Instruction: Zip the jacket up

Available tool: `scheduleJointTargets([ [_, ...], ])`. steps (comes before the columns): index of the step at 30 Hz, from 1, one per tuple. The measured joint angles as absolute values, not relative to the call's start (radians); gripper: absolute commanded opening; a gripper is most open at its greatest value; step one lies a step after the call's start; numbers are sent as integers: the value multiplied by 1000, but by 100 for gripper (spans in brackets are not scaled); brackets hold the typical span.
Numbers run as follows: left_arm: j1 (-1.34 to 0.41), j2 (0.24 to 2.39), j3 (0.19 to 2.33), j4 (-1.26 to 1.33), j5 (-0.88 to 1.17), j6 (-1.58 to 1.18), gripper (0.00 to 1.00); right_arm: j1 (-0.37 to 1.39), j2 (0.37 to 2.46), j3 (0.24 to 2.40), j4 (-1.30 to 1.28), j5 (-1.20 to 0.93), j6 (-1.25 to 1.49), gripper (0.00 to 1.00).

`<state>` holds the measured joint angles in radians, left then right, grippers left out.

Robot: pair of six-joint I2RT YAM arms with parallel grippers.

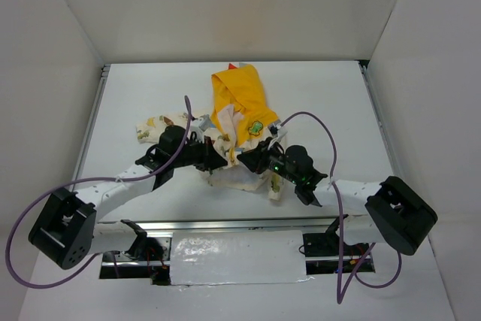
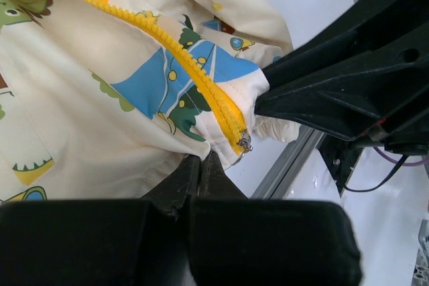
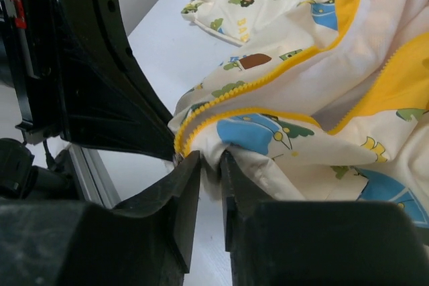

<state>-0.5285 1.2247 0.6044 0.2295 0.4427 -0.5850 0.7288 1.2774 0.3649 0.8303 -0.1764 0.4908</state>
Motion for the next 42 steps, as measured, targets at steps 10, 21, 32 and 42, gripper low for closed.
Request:
scheduleJointTargets([
  [10,-529,1310,604,239,506,-605,0,731,1252,415,651,-112,529,56],
  [21,-529,1347,604,245,542,-610,0,738,1077,544,384,-30,553,75],
  [32,-532,1369,627,247,549,-610,0,1011,928,361,310,138,852,75],
  [42,-561,1386,657,239,547,-610,0,1102,1117,260,493,286,1026,70],
])
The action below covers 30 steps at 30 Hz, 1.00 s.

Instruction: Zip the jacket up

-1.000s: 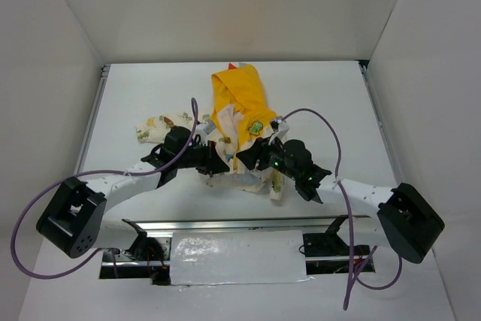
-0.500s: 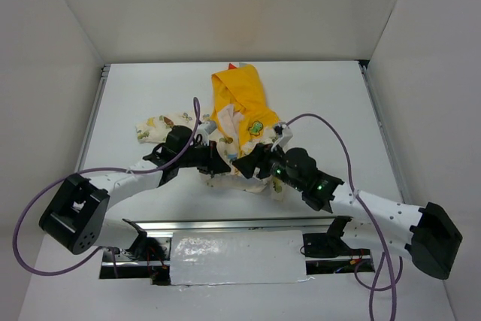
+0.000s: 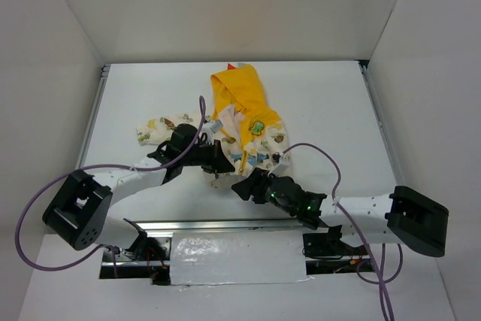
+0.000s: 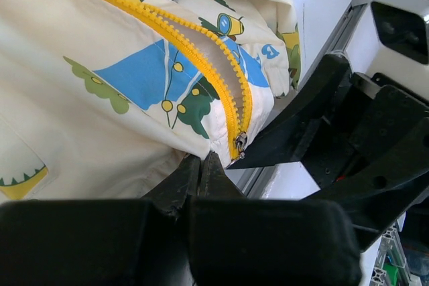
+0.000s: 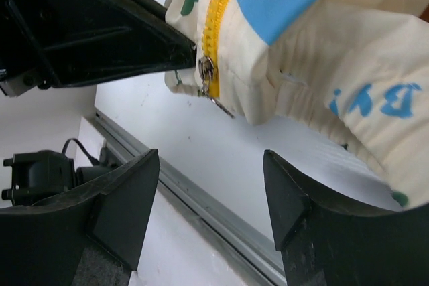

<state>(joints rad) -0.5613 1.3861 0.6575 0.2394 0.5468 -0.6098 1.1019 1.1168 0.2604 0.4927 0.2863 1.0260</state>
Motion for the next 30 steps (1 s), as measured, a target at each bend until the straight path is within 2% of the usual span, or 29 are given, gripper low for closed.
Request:
scheduleJointTargets([
  [5,-570,1390,668,239,547,-609,0,1102,1206,260,607,321,1024,69],
  [17,-573,1396,668,242,547,-610,0,1104,1249,260,702,386,990,47],
  [25,-574,1404,668,244,548,-610,0,1115,1255,260,719,392,978,42],
  [30,-575,1404,668,244,548,-610,0,1115,1255,260,720,401,978,34],
])
